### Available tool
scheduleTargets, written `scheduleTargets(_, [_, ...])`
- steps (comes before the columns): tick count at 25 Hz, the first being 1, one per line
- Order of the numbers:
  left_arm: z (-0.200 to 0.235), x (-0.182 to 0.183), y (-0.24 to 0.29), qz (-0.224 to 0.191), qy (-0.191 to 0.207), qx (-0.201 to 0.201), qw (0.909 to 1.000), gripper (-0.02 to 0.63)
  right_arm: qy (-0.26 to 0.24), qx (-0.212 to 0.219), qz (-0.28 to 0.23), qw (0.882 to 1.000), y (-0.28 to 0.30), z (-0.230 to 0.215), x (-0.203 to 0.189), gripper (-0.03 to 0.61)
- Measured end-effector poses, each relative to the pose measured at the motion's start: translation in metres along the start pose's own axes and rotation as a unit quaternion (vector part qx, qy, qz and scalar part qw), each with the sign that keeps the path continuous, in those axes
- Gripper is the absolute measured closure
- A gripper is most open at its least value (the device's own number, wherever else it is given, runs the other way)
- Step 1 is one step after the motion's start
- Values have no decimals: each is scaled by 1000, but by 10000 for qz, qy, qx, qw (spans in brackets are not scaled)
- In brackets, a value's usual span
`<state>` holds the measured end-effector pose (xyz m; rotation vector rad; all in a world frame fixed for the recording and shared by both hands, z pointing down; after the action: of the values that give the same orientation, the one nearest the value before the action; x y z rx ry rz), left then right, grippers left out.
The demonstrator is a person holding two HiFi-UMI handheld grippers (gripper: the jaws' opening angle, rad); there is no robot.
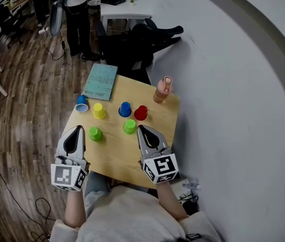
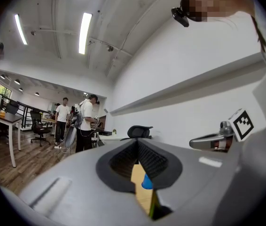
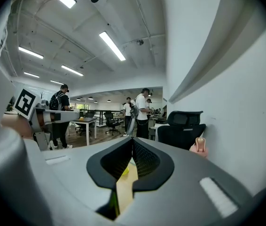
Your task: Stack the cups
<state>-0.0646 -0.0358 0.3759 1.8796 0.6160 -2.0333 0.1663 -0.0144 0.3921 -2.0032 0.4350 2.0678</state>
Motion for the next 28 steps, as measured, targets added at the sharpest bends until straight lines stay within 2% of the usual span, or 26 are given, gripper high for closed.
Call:
scheduleTargets(9, [6,-25,18,401,-12,-112,9991,555,412,-25,1109,9930,22,-14,-77,568])
scheduleTargets(16, [25,-45,24,679,-60,-136,9976,555,651,-229,1901,9793,45,-23,-141,393])
scheduleTargets(19, [33,-55,27,826,-44,-203,9964,555,751,-376,2148,9730,54,-28,-164,354])
scheduleTargets(24, [47,-74,30,1091,-92,-276,9936,555,811,-543,2518,9628,70,-35,-194,350])
scheduleTargets(28, [61,-80,33,1208,-91,-272,9923,555,757,-652,2623,9598,83,-41,-202,351])
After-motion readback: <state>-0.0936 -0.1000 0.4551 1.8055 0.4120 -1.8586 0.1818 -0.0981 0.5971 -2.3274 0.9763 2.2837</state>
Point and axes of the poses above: the fingertips, and each gripper's own axes: y forward along the fingers, z to its left, x out of its top, the point moved 3 cm from there along -y, backward along the fingers, and after that the axes turned 3 degrees about -z, right-handed, at the moved point
